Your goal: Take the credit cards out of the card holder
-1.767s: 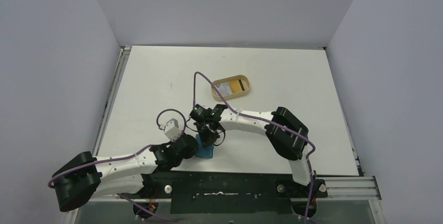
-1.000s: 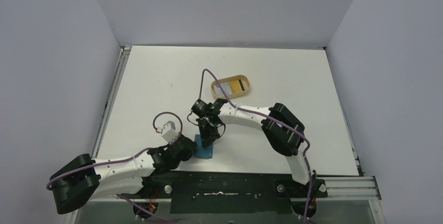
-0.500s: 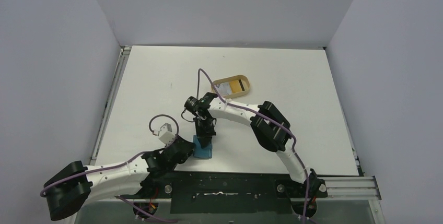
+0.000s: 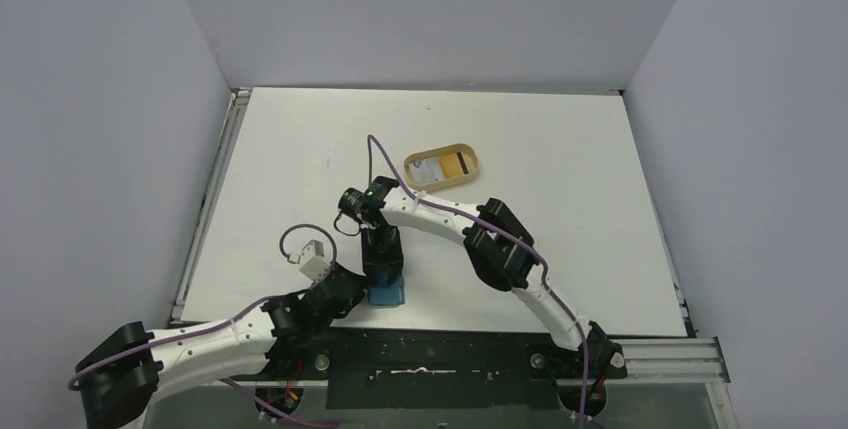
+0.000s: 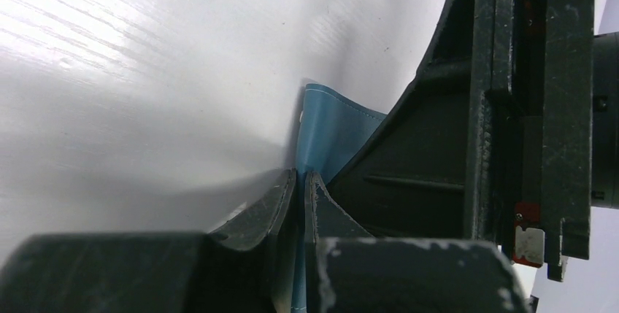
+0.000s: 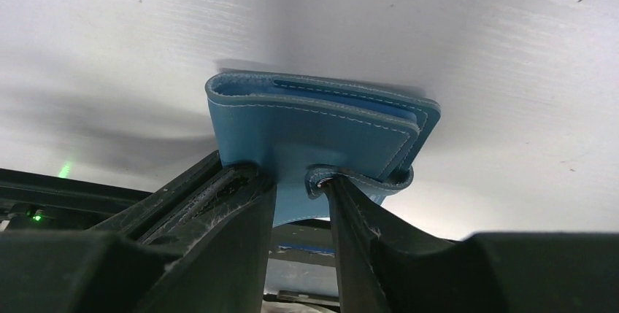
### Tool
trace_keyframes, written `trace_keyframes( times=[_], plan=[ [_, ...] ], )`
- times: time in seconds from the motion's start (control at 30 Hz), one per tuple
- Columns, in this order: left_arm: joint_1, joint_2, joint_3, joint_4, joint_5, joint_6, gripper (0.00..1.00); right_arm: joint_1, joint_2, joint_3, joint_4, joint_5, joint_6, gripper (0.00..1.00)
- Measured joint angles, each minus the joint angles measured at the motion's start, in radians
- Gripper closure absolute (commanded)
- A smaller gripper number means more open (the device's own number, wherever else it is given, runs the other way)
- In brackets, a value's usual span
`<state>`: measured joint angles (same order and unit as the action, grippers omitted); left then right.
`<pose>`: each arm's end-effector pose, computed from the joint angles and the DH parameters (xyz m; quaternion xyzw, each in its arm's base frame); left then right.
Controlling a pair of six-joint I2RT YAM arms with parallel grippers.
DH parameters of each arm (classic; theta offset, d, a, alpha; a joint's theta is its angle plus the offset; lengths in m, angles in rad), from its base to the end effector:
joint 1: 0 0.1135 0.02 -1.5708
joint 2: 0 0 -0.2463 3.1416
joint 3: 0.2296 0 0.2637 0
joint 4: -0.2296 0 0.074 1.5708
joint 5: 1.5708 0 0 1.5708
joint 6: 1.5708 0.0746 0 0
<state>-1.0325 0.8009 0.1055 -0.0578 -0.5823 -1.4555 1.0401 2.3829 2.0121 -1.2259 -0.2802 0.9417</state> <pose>0.1294 -0.1366 0.0787 -0.2961 0.8354 -0.2761 0.3717 0.2130 0.4038 0.1002 0.0469 -0.9890 -0.0658 0.1238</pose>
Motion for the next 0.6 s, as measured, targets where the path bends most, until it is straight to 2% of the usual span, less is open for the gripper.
trace_keyframes(
  times=[0.33,0.53,0.6],
  plan=[
    [0.000,-0.060,-0.006,-0.059,0.007,0.002,1.00,0.003,-0.035,-0.038,0.040,0.011,0.052,0.62],
    [0.000,-0.012,0.010,-0.052,-0.001,0.011,1.00,-0.011,-0.103,-0.134,0.134,0.024,0.064,0.62],
    [0.000,0.020,0.027,-0.051,-0.010,0.023,1.00,-0.027,-0.132,-0.165,0.178,0.076,0.046,0.62]
  ],
)
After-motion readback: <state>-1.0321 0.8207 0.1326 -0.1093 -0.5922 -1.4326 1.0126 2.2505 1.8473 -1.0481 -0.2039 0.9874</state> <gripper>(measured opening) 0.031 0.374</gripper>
